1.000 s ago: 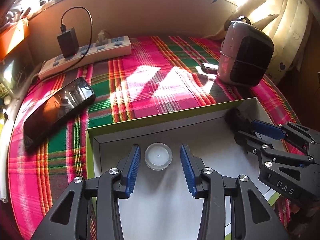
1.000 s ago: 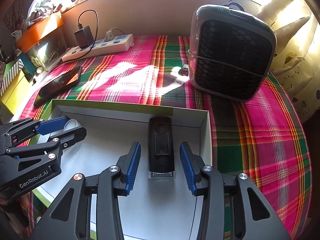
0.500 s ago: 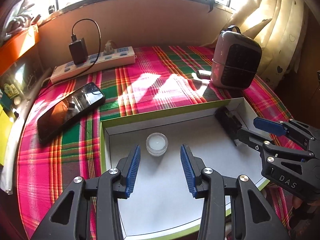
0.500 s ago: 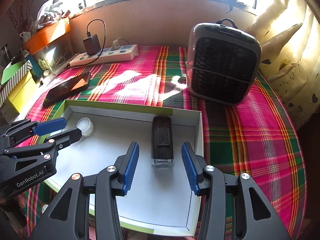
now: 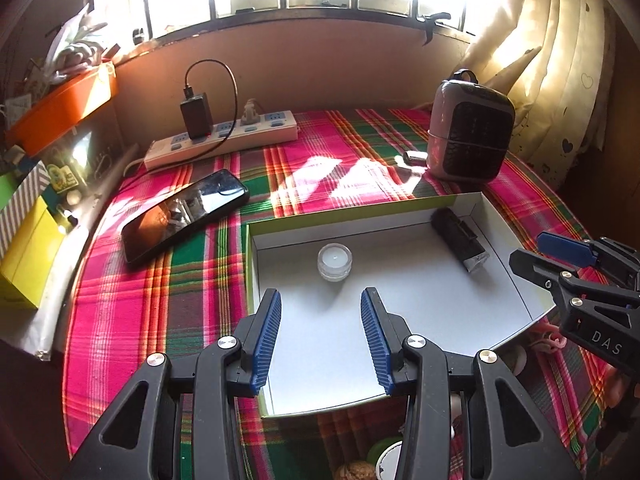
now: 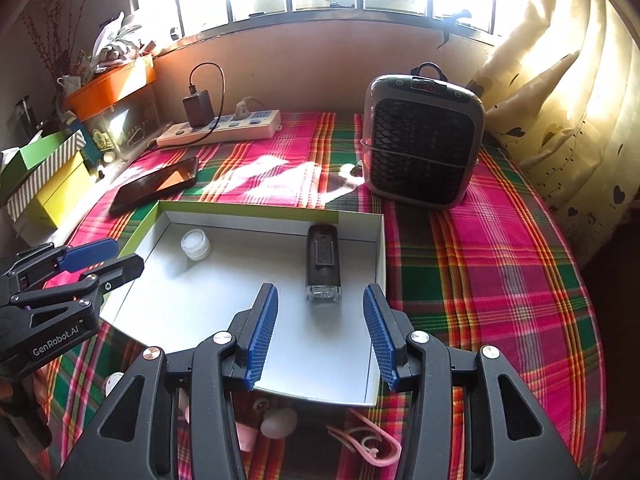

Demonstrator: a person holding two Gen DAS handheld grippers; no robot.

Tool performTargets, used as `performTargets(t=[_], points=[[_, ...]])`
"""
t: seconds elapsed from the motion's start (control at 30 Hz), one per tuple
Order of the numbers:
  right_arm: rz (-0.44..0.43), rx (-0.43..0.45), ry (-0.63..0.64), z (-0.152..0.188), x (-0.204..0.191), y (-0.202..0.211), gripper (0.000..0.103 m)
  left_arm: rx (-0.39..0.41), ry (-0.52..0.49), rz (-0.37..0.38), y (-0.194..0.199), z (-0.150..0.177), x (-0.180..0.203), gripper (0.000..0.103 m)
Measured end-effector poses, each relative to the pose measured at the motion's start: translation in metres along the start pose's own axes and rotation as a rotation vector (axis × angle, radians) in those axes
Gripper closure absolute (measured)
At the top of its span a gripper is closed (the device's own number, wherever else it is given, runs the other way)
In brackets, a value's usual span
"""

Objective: Organize objects
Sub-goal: 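Open both grippers to drop the jar and device into the tray, withdraw, then move left gripper toward a walnut while right gripper approaches the pink hair clip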

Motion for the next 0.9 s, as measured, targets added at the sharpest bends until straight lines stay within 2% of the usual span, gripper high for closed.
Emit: performTargets(t=[0.4,0.57,0.9], points=[[0.041,0.061,-0.013,0.024,0.013,0.033,0.057,0.036,0.092,-0.015,0.027,0.031,-0.026,0.063],[0.051,0.054,-0.027,0.036,0.023,0.038,0.056,0.044,0.115,0.019,0.035,0.044,-0.034,0.063],[0.051,0.026,-0.076,0.063,0.042,0.043,0.056,0.000,0.138,0.085,0.032,0.070,-0.040,0.062]])
Point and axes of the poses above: each gripper's, at about its wrist camera, not at the fingertips, and y roughly against the way its jaws point, x to its right, z to its underside, the point moved 1 cm from there along -y, roughly the way its jaws point, and after that the axes turned 5 degrees about -z, right-handed, at the moved point
